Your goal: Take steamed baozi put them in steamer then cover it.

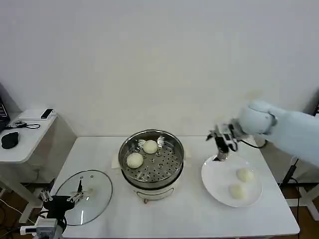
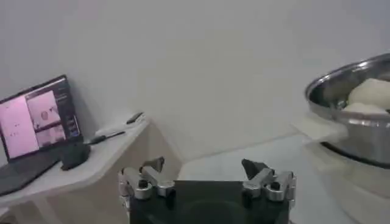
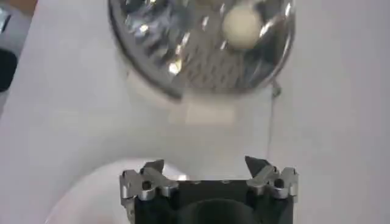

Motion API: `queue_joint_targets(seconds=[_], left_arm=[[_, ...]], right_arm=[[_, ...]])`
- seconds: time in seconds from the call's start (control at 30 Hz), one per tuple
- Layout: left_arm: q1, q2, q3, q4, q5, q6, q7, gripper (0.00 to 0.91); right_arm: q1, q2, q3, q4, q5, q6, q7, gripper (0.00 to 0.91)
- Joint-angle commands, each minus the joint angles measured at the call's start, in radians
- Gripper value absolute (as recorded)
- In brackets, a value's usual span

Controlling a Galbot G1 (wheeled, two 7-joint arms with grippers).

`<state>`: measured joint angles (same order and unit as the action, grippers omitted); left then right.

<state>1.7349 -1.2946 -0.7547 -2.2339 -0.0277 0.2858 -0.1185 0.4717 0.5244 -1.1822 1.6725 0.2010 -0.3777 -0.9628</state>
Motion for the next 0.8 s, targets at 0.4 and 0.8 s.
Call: queue_joint_targets(seconds=[0.4,0.8], left_arm=[[0.015,0.007,-0.016,0.020,0.001,-0.001,0.002,0.907],[0.016,-0.005,-0.018,0.029,0.006,0.000,0.001,0.907]], right_arm=[[-0.677,-0.209,0.451,-0.043,-0.319,0.179,-0.083,0.907],[-0.686,-0.087,0.444,-0.179,-0.373,0.200,-0.076,0.907]])
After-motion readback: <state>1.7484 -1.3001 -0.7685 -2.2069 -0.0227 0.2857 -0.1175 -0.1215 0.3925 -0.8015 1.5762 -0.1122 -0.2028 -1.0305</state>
